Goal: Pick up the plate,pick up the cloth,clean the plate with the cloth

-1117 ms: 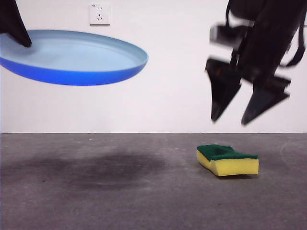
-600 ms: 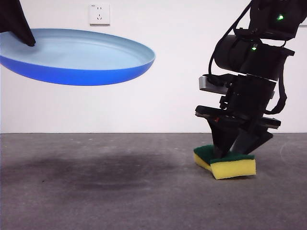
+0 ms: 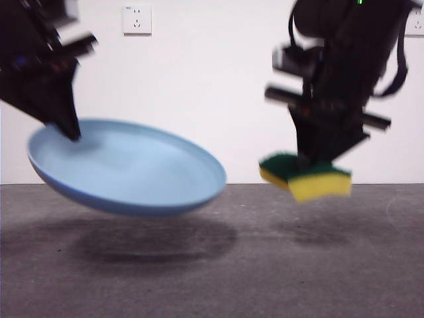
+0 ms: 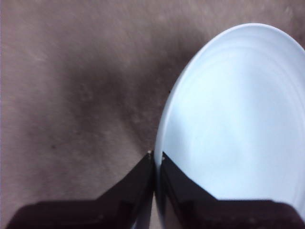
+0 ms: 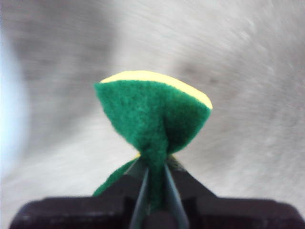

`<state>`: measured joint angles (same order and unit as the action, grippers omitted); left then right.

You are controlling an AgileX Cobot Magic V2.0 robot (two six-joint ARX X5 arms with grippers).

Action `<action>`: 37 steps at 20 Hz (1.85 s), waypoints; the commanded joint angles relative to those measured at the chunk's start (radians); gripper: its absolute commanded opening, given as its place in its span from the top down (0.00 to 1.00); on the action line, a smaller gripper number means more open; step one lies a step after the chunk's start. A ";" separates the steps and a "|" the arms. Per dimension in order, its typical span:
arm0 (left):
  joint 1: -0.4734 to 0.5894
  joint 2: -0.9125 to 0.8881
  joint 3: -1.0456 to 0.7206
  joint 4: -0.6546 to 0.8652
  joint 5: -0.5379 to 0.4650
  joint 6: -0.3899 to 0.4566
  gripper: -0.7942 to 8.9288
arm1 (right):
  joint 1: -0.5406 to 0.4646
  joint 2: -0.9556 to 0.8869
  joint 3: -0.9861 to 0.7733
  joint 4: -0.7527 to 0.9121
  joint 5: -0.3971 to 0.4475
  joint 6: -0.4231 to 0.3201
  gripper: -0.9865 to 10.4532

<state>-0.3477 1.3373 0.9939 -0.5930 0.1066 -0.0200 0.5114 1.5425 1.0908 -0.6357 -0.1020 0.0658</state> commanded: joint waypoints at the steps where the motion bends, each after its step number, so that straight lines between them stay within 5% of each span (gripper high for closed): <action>1: -0.041 0.061 -0.006 0.029 0.019 -0.032 0.93 | 0.064 -0.081 -0.003 0.012 -0.004 0.054 0.92; 11: -0.173 0.080 -0.006 0.134 0.113 -0.091 0.93 | 0.336 0.016 -0.003 0.186 0.000 0.128 0.92; 15: -0.174 0.080 -0.006 0.165 0.110 -0.109 0.93 | 0.423 0.085 -0.003 0.107 0.008 0.127 0.92; 17: -0.167 0.080 -0.006 0.163 0.112 -0.109 0.93 | 0.455 0.086 -0.003 -0.006 0.111 0.123 0.92; 20: -0.162 0.080 -0.006 0.139 0.114 -0.106 0.93 | 0.460 0.067 -0.003 -0.165 0.446 0.124 0.92; 22: -0.162 0.080 -0.006 0.129 0.150 -0.095 0.93 | 0.438 0.041 -0.003 -0.165 0.659 0.124 0.92; 24: -0.163 0.080 -0.006 0.129 0.217 -0.090 0.93 | 0.403 0.019 -0.003 -0.073 0.743 0.114 0.92; 26: -0.164 0.080 -0.006 0.140 0.270 -0.091 0.93 | 0.357 0.013 -0.003 0.076 0.633 0.093 0.92; 29: -0.165 0.080 -0.006 0.189 0.287 -0.111 0.93 | 0.292 0.024 -0.003 0.233 0.187 0.120 0.92; 31: -0.165 0.080 -0.006 0.233 0.286 -0.129 0.93 | 0.280 0.029 -0.003 0.257 -0.015 0.128 0.92; 35: -0.163 0.080 -0.006 0.292 0.221 -0.166 0.93 | 0.285 0.029 -0.003 0.111 -0.159 0.103 0.92; 37: -0.162 0.080 -0.006 0.288 0.211 -0.165 0.93 | 0.294 0.028 -0.003 -0.024 -0.073 0.081 0.92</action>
<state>-0.5068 1.4200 0.9874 -0.3218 0.3050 -0.1589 0.8059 1.5532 1.0966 -0.6342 -0.1932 0.1631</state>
